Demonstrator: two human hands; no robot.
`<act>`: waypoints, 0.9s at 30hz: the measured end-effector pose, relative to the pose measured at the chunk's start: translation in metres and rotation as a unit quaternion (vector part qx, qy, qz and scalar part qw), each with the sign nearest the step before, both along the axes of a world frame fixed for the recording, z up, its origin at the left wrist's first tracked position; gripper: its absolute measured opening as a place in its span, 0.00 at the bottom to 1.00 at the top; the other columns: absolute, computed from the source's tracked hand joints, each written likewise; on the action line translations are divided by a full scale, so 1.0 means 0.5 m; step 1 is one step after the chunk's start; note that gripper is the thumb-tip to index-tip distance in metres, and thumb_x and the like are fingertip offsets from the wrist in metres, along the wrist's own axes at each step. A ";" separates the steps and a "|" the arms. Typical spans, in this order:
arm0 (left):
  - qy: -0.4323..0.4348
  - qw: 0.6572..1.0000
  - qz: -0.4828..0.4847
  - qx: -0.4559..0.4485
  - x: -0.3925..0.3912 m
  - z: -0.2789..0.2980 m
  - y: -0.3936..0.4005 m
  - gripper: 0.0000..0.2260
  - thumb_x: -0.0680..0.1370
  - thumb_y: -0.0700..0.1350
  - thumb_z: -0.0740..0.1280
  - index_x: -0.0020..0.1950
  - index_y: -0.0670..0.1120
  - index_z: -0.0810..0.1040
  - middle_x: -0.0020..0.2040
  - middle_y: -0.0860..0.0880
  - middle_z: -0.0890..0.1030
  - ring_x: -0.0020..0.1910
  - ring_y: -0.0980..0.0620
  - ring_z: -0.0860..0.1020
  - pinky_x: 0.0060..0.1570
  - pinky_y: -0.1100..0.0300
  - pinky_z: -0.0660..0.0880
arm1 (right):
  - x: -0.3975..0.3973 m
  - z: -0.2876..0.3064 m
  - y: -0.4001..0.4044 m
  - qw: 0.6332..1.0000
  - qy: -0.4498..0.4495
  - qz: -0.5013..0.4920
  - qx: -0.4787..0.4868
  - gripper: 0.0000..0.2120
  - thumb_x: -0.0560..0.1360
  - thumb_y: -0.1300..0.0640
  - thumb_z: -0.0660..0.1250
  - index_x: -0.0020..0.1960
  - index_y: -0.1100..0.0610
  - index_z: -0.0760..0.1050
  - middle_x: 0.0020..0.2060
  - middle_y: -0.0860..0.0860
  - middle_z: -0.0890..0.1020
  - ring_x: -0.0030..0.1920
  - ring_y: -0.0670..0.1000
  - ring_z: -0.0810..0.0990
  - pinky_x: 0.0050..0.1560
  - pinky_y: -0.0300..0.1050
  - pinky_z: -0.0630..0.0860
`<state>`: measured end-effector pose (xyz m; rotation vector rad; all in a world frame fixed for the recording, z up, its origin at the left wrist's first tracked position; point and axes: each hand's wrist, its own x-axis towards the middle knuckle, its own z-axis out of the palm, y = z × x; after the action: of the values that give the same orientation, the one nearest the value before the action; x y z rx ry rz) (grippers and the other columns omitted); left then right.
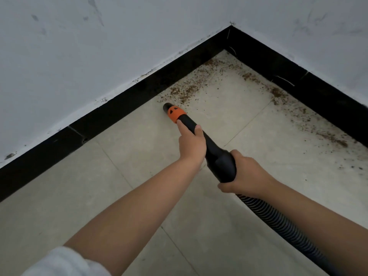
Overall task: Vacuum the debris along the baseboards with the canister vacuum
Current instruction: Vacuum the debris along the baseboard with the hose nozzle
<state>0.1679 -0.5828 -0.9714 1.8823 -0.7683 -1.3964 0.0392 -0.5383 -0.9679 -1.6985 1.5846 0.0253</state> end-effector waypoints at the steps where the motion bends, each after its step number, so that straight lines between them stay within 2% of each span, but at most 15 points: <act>1: 0.003 1.000 0.000 0.000 -0.013 -0.001 0.003 0.27 0.83 0.49 0.52 0.77 0.50 0.40 0.71 0.43 0.66 0.66 0.43 0.70 0.59 0.56 0.69 | -0.013 0.006 0.002 1.000 0.009 0.004 0.003 0.25 0.63 0.53 0.75 0.52 0.53 0.64 0.42 0.47 0.75 0.38 0.44 0.74 0.31 0.34 0.70; 3: 0.011 1.000 -0.002 -0.001 -0.035 -0.004 0.007 0.28 0.83 0.49 0.52 0.77 0.50 0.40 0.71 0.43 0.66 0.65 0.43 0.71 0.56 0.57 0.69 | -0.037 0.020 0.003 0.999 0.032 0.011 0.005 0.25 0.63 0.52 0.76 0.51 0.52 0.63 0.41 0.46 0.74 0.38 0.44 0.73 0.31 0.33 0.68; 7: 0.028 0.999 -0.013 0.008 -0.073 -0.003 0.006 0.29 0.82 0.49 0.53 0.77 0.50 0.39 0.72 0.43 0.65 0.64 0.42 0.71 0.60 0.53 0.70 | -0.072 0.034 0.005 0.998 0.059 0.000 0.006 0.27 0.63 0.52 0.76 0.54 0.53 0.65 0.44 0.48 0.75 0.43 0.49 0.75 0.37 0.39 0.71; 11: 0.028 0.999 -0.028 0.014 -0.098 -0.003 -0.006 0.29 0.82 0.49 0.54 0.77 0.50 0.38 0.71 0.42 0.66 0.62 0.41 0.73 0.60 0.51 0.73 | -0.099 0.028 0.004 0.998 0.059 -0.020 -0.002 0.26 0.63 0.53 0.76 0.53 0.52 0.64 0.43 0.48 0.75 0.41 0.49 0.74 0.34 0.36 0.70; 13: 0.037 0.999 -0.029 0.022 -0.101 -0.004 -0.013 0.30 0.82 0.48 0.54 0.77 0.50 0.38 0.69 0.43 0.68 0.60 0.40 0.74 0.56 0.46 0.76 | -0.109 0.023 -0.002 0.998 0.064 -0.014 -0.004 0.26 0.63 0.53 0.76 0.53 0.52 0.64 0.43 0.49 0.75 0.41 0.50 0.75 0.36 0.38 0.70; 16: 0.044 0.998 -0.024 0.037 -0.096 -0.008 -0.027 0.30 0.82 0.46 0.54 0.77 0.52 0.38 0.68 0.44 0.69 0.59 0.40 0.74 0.50 0.46 0.79 | -0.112 0.017 -0.015 0.998 0.067 0.007 -0.010 0.26 0.63 0.53 0.76 0.52 0.52 0.63 0.43 0.49 0.74 0.42 0.51 0.75 0.38 0.40 0.71; 21: 0.001 0.998 -0.010 0.060 -0.068 -0.012 -0.056 0.29 0.83 0.45 0.54 0.77 0.52 0.37 0.69 0.44 0.67 0.57 0.41 0.73 0.50 0.44 0.78 | -0.086 -0.003 -0.041 0.998 0.035 0.047 -0.009 0.25 0.64 0.52 0.75 0.51 0.52 0.62 0.43 0.49 0.73 0.41 0.50 0.74 0.38 0.41 0.70; 25: -0.064 0.996 0.001 0.061 -0.043 -0.017 -0.066 0.30 0.82 0.45 0.53 0.77 0.50 0.37 0.68 0.42 0.69 0.49 0.43 0.72 0.48 0.45 0.78 | -0.054 -0.025 -0.059 0.996 0.018 0.082 -0.010 0.26 0.64 0.51 0.75 0.51 0.53 0.61 0.44 0.49 0.73 0.42 0.51 0.75 0.37 0.42 0.71; 27: -0.087 0.994 0.007 0.065 -0.029 -0.020 -0.072 0.30 0.82 0.45 0.54 0.77 0.49 0.37 0.67 0.41 0.69 0.53 0.41 0.73 0.49 0.45 0.78 | -0.036 -0.038 -0.067 0.996 0.003 0.088 -0.008 0.25 0.65 0.51 0.75 0.50 0.53 0.60 0.43 0.49 0.73 0.41 0.50 0.74 0.36 0.42 0.71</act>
<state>0.1533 -0.6190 -0.9813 2.1268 -0.7607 -1.3136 0.0211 -0.5719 -0.9867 -1.8482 1.4387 0.1059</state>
